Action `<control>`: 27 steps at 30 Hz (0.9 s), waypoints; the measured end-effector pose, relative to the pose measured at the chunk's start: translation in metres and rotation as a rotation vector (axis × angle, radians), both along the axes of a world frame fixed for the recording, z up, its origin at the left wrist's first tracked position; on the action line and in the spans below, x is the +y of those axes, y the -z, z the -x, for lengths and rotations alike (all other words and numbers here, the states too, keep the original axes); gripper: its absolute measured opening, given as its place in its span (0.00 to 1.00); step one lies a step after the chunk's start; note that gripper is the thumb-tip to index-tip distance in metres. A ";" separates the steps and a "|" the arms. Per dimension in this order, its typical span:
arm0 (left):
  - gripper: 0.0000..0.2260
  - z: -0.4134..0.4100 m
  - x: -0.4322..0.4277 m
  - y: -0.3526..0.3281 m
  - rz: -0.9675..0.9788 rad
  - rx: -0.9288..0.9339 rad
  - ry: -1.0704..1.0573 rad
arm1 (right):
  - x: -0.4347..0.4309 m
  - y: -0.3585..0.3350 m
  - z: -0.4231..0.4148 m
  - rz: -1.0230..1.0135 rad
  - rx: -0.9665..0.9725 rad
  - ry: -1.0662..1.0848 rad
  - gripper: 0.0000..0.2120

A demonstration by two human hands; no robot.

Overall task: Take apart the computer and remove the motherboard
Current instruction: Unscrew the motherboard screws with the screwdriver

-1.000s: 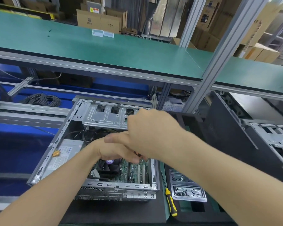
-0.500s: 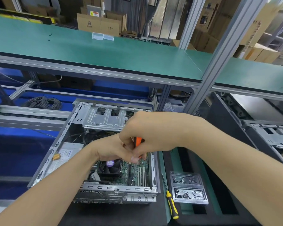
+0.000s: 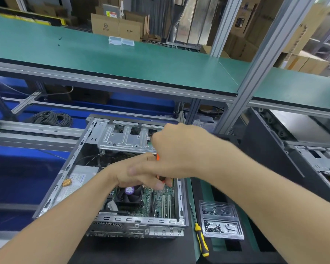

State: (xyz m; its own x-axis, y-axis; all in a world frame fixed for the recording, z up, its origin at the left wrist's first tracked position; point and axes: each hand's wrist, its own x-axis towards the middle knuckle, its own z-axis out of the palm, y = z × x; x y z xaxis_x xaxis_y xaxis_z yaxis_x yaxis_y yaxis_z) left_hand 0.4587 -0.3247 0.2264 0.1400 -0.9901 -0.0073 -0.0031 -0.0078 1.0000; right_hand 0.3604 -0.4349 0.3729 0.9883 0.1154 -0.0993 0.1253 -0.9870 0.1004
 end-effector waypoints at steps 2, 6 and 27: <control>0.11 0.001 0.000 -0.002 -0.001 0.063 0.030 | 0.003 0.007 0.001 -0.072 -0.031 0.073 0.29; 0.14 0.001 0.001 -0.003 0.001 0.077 0.032 | -0.008 0.010 -0.008 -0.139 0.068 -0.122 0.17; 0.07 -0.024 0.004 0.074 -0.516 -0.592 -0.063 | -0.050 0.177 -0.029 -0.983 0.228 0.007 0.11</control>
State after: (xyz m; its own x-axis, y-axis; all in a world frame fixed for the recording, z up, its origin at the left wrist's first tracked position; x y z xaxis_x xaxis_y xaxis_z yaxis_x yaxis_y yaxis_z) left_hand 0.4823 -0.3206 0.1528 0.3197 -0.8720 -0.3707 -0.5185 -0.4885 0.7019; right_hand 0.3891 -0.4851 0.1958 0.9586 0.2420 -0.1498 0.0338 -0.6196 -0.7842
